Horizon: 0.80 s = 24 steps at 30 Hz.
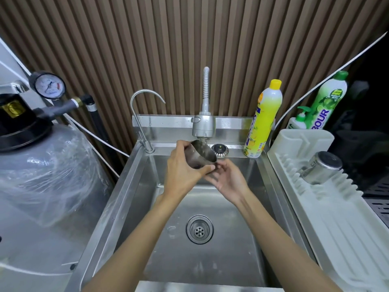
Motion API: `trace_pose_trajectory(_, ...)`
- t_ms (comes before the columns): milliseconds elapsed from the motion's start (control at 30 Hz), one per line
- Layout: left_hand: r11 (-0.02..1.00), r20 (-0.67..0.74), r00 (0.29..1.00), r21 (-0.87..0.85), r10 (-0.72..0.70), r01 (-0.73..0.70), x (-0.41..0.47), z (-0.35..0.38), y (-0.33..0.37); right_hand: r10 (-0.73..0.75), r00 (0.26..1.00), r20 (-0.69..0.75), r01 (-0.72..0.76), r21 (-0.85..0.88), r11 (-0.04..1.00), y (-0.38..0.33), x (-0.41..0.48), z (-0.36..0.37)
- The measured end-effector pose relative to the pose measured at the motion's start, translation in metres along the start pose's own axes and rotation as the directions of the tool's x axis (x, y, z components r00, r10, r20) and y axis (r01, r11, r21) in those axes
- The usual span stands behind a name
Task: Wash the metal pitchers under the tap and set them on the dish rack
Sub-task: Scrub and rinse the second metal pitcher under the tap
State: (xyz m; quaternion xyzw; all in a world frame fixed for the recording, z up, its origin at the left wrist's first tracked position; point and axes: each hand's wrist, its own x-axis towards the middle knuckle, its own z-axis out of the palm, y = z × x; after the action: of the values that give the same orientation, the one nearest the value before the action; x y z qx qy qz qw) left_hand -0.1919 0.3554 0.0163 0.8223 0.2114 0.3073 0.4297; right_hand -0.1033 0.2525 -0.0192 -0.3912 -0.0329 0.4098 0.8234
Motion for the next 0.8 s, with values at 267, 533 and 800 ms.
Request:
trace_pose_trajectory(267,0.923,0.127,0.915,0.073,-0.384,0.378,0.006,0.010,-0.005,-0.083,0.978,-0.193,-0.019,-0.476,0.879,-0.023,-0.020,-0.006)
trace_pose_trajectory(533,0.467,0.572,0.726,-0.559,-0.381,0.686,0.000,0.038,0.001,-0.394,0.896,-0.206,-0.009,-0.895,0.446,-0.075,-0.024,0.007)
trace_pose_trajectory(800,0.438,0.455,0.819,-0.693,-0.351,0.573,0.009,0.042,0.004,-0.603,0.791,0.101,0.228,-0.964,0.137,-0.076,-0.015,0.029)
